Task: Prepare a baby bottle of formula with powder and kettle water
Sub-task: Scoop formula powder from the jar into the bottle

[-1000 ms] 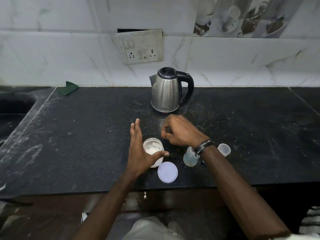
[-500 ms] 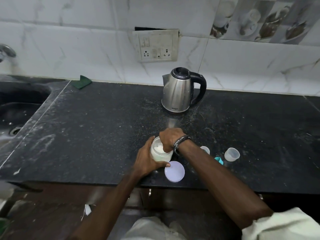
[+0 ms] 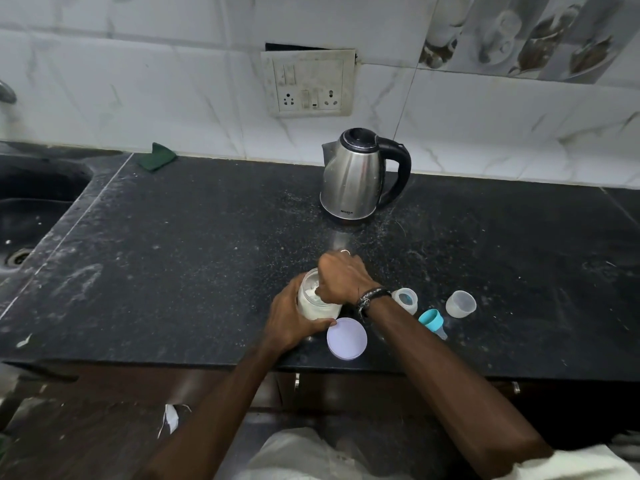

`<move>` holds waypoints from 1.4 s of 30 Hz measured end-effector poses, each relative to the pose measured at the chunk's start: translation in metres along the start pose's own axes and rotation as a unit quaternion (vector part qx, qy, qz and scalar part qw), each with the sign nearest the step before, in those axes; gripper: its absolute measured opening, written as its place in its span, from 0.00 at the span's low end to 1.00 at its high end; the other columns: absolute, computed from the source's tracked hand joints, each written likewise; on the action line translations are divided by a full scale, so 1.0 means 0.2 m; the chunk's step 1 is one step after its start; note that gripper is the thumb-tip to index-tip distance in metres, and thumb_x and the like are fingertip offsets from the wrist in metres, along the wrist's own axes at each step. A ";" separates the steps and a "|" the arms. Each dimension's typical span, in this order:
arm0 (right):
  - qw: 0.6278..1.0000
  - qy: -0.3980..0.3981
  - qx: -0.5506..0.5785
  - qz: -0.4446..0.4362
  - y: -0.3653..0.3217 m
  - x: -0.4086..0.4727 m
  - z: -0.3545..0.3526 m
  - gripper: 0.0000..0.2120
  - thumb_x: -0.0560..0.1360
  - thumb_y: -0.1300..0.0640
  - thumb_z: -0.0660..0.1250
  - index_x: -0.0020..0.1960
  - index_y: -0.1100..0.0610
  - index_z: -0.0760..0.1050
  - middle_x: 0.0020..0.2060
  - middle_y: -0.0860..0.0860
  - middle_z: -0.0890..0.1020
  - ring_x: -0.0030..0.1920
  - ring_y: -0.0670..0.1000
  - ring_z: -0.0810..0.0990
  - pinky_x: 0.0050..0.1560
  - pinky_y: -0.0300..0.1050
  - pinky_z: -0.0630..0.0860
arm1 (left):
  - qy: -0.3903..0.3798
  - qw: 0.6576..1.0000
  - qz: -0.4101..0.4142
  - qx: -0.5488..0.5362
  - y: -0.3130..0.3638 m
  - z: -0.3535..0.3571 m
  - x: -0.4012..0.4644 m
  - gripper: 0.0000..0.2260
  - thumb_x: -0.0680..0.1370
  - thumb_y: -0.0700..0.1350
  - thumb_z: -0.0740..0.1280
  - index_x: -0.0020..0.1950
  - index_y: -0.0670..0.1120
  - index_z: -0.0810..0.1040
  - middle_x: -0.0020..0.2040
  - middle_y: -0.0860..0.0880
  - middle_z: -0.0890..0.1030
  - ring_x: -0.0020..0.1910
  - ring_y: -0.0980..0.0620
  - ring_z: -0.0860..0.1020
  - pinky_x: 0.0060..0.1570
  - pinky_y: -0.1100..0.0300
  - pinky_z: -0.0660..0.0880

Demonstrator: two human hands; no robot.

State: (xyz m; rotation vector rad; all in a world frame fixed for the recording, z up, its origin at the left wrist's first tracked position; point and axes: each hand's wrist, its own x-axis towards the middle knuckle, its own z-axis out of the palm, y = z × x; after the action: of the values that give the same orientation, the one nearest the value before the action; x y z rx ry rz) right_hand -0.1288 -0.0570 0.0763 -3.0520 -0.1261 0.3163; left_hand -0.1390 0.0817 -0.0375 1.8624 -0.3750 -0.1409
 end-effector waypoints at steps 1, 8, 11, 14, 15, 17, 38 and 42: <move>1.000 0.004 0.004 0.004 0.00 0.00 0.01 0.10 0.70 0.56 0.71 0.43 0.54 0.69 0.53 0.57 0.80 0.57 0.61 0.77 0.51 0.52 0.71 | 0.001 1.000 0.001 -0.002 0.00 0.00 0.00 0.41 0.57 0.50 0.88 0.64 0.66 0.73 0.61 0.60 0.82 0.60 0.62 0.80 0.58 0.61 0.77; 0.996 -0.018 0.073 0.044 -0.01 0.01 0.03 0.09 0.72 0.53 0.71 0.42 0.55 0.72 0.53 0.57 0.80 0.58 0.61 0.75 0.59 0.54 0.69 | -0.001 1.000 0.008 -0.017 0.00 0.00 0.00 0.42 0.57 0.50 0.87 0.64 0.70 0.73 0.62 0.60 0.82 0.61 0.60 0.80 0.59 0.57 0.78; 0.990 -0.037 0.117 0.068 0.00 0.01 0.05 0.16 0.71 0.52 0.71 0.33 0.55 0.66 0.41 0.54 0.76 0.50 0.60 0.74 0.53 0.51 0.69 | 0.000 1.000 0.011 -0.014 0.00 0.00 0.00 0.42 0.57 0.51 0.87 0.68 0.63 0.73 0.62 0.61 0.82 0.61 0.60 0.80 0.60 0.54 0.79; 0.984 -0.047 0.153 0.080 0.03 0.02 0.06 0.20 0.69 0.49 0.73 0.29 0.55 0.65 0.35 0.52 0.73 0.44 0.58 0.74 0.45 0.47 0.69 | 0.000 1.000 0.012 -0.013 -0.01 0.00 -0.01 0.43 0.57 0.51 0.87 0.69 0.56 0.74 0.61 0.59 0.83 0.60 0.59 0.81 0.59 0.52 0.79; 0.983 -0.046 0.160 0.083 0.03 0.02 0.06 0.20 0.69 0.48 0.74 0.29 0.55 0.67 0.35 0.52 0.75 0.44 0.58 0.76 0.44 0.47 0.71 | -0.001 1.000 0.013 -0.012 -0.01 0.00 0.00 0.43 0.58 0.50 0.87 0.69 0.55 0.74 0.61 0.58 0.83 0.60 0.59 0.81 0.59 0.52 0.79; 0.983 -0.029 0.159 0.084 0.05 0.02 0.06 0.19 0.68 0.46 0.74 0.30 0.56 0.69 0.36 0.53 0.78 0.45 0.59 0.80 0.42 0.46 0.73 | -0.002 1.000 0.015 -0.008 -0.01 0.00 0.00 0.42 0.58 0.50 0.87 0.69 0.55 0.74 0.61 0.57 0.83 0.60 0.58 0.81 0.59 0.51 0.80; 0.966 -0.046 0.242 0.084 0.11 0.02 0.07 0.14 0.68 0.49 0.76 0.36 0.60 0.82 0.37 0.52 0.85 0.45 0.54 0.82 0.53 0.54 0.77 | -0.006 1.000 0.001 -0.004 -0.04 0.00 0.00 0.44 0.57 0.54 0.87 0.71 0.53 0.73 0.62 0.57 0.82 0.61 0.57 0.81 0.60 0.47 0.79; 0.958 -0.040 0.274 0.074 0.17 0.00 0.04 0.15 0.69 0.51 0.77 0.28 0.55 0.79 0.33 0.48 0.83 0.38 0.48 0.80 0.48 0.55 0.80 | -0.010 1.000 0.002 0.006 -0.04 0.00 0.00 0.45 0.57 0.57 0.86 0.71 0.53 0.72 0.64 0.57 0.81 0.62 0.58 0.79 0.62 0.48 0.78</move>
State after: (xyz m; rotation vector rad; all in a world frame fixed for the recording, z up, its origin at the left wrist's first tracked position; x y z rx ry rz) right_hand -0.1281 -0.0895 0.0666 -2.5004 0.1632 0.4040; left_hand -0.1369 0.0841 -0.0454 1.8725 -0.3936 -0.1555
